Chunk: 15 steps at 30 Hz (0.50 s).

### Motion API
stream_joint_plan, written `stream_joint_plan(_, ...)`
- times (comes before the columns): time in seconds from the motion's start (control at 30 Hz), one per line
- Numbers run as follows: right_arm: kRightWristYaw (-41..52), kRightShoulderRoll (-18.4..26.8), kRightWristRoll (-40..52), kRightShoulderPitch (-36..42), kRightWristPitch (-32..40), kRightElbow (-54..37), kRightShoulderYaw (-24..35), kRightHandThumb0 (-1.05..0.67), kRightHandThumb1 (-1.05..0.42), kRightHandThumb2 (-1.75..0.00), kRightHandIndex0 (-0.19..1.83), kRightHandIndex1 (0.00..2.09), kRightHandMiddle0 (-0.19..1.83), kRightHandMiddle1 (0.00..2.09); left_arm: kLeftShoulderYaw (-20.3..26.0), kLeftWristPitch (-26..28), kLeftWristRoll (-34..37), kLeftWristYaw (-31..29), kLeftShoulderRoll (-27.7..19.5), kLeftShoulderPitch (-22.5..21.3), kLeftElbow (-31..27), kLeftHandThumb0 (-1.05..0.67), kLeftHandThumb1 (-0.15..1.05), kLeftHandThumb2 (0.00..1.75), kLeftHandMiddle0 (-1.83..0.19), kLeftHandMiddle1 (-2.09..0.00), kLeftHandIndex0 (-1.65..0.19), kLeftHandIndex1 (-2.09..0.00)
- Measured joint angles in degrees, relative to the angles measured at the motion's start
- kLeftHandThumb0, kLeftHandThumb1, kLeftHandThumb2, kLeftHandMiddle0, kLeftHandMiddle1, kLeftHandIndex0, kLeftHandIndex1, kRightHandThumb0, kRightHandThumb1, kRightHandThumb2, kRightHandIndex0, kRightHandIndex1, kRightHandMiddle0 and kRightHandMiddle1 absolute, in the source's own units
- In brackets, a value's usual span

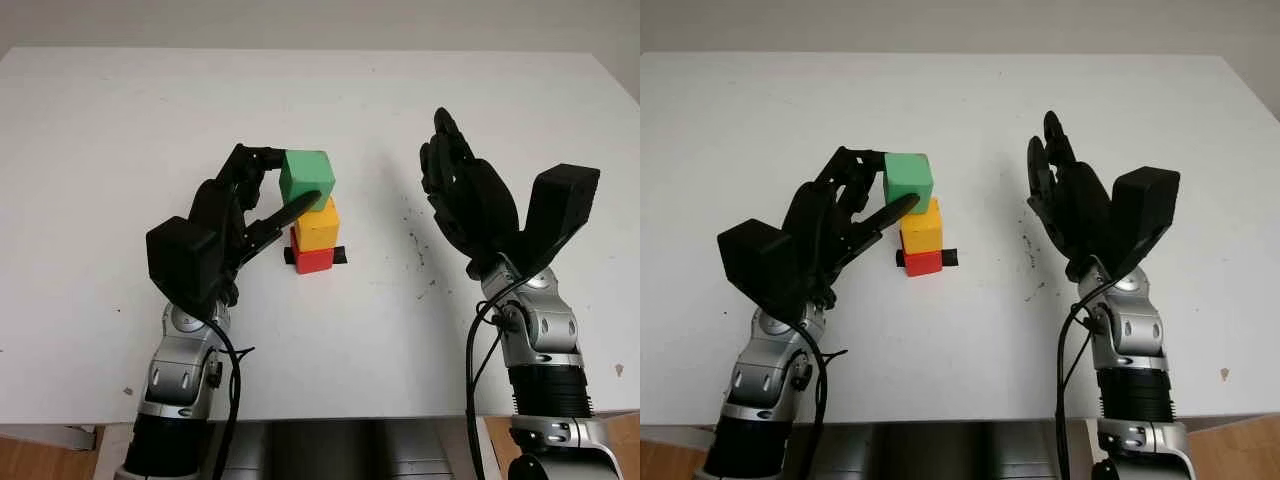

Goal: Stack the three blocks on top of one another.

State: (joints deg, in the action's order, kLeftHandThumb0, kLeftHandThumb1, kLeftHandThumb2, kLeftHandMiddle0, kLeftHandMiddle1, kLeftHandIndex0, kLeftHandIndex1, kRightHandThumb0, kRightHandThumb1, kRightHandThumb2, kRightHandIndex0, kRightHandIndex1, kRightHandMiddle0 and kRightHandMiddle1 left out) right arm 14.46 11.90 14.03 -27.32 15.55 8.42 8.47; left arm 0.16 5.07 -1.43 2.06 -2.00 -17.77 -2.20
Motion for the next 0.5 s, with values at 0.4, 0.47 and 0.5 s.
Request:
stream_joint_plan(0.4,0.0,0.0,0.0,0.1,0.0,0.0,0.0,-0.69,-1.05,-0.63,-0.19,0.0,-0.19,0.0,-0.2,-0.5,0.9,-0.8,0.9,0.0,1.3,-0.47,1.04,0.05,-0.15,-0.06,-0.35,-1.47)
stream_joint_plan(0.47,0.0,0.0,0.0,0.1,0.0,0.0,0.0,-0.7,-1.05,-0.63,-0.19,0.0,-0.19,0.0,-0.3,0.0,1.0,-1.0,0.9,0.2,0.8,-0.47,1.04,0.06,-0.15,-0.06,-0.36,-1.48)
stream_joint_plan(0.5,0.0,0.0,0.0,0.1,0.0,0.0,0.0,-0.7,-1.05,-0.63,-0.19,0.0,-0.19,0.0,-0.4,0.2,1.0,-1.1,0.9,0.3,0.3,-0.47,1.04,0.06,-0.15,-0.06,-0.37,-1.48)
